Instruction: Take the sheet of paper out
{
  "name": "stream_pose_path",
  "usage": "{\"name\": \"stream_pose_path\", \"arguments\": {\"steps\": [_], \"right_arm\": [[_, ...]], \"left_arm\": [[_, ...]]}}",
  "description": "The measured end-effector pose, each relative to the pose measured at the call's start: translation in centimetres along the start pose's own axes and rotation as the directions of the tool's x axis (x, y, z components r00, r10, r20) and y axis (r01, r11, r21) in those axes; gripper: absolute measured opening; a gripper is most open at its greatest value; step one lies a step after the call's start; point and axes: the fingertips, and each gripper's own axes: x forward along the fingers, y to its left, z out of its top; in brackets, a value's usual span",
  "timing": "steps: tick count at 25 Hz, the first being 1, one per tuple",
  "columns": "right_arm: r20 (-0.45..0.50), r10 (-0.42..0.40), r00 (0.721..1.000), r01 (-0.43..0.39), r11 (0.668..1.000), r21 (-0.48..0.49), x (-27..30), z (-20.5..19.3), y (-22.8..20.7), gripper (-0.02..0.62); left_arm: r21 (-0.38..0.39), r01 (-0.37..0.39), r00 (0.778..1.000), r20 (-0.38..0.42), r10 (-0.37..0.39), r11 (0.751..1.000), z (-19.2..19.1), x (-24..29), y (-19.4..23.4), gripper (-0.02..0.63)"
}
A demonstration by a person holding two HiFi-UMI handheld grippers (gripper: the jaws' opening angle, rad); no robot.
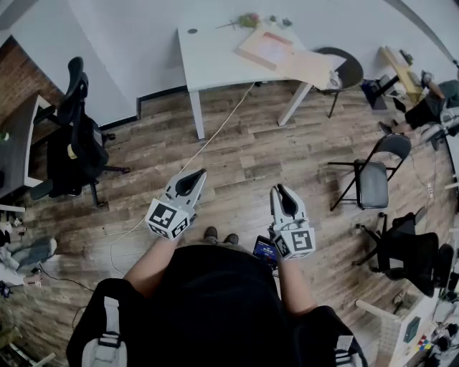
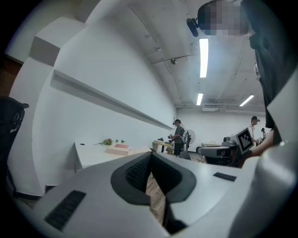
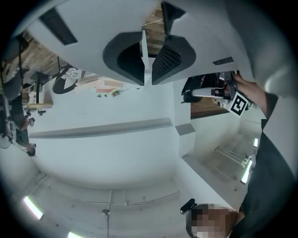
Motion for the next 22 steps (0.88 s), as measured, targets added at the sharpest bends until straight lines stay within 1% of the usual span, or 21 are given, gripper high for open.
{"name": "stream_pose_path", "arguments": {"steps": [5, 8, 11, 14, 18, 22], "right_arm": [[0.015, 0.003, 1.0, -0.003, 1.0, -0.012, 0.2, 0.7, 0.1, 0.058], [0.032, 0.006, 0.999, -0.006, 1.0, 0.001, -0.1, 1.0, 0.2, 0.058], [0.049, -0.01, 0.999, 0.009, 1.0, 0.015, -0.6, 1.0, -0.2, 0.084], [0.043, -0.01, 0.999, 0.01, 1.0, 0.01, -1.0, 0.8, -0.6, 0.101], [0.041, -0.018, 0.999, 0.017, 1.0, 0.018, -1.9, 0.6, -1.4, 0.103], [0.029, -0.027, 0.999, 0.026, 0.999, 0.026, -2.9, 0.0, -2.3, 0.115]], "left_arm": [[-0.005, 0.002, 1.0, -0.004, -0.002, 1.0, -0.2, -0.1, -0.2, 0.005], [-0.007, 0.005, 1.0, -0.005, -0.005, 1.0, -0.4, -0.1, -0.6, 0.005], [-0.005, 0.005, 1.0, -0.005, -0.005, 1.0, -0.4, -0.1, -0.9, 0.005], [-0.002, 0.003, 1.0, -0.009, -0.003, 1.0, -0.6, 0.1, -1.3, 0.005], [0.005, 0.006, 1.0, -0.018, -0.005, 1.0, -0.7, 0.4, -2.1, 0.005], [0.007, 0.026, 0.999, -0.028, -0.026, 1.0, -1.1, 1.0, -3.6, 0.005]]}}
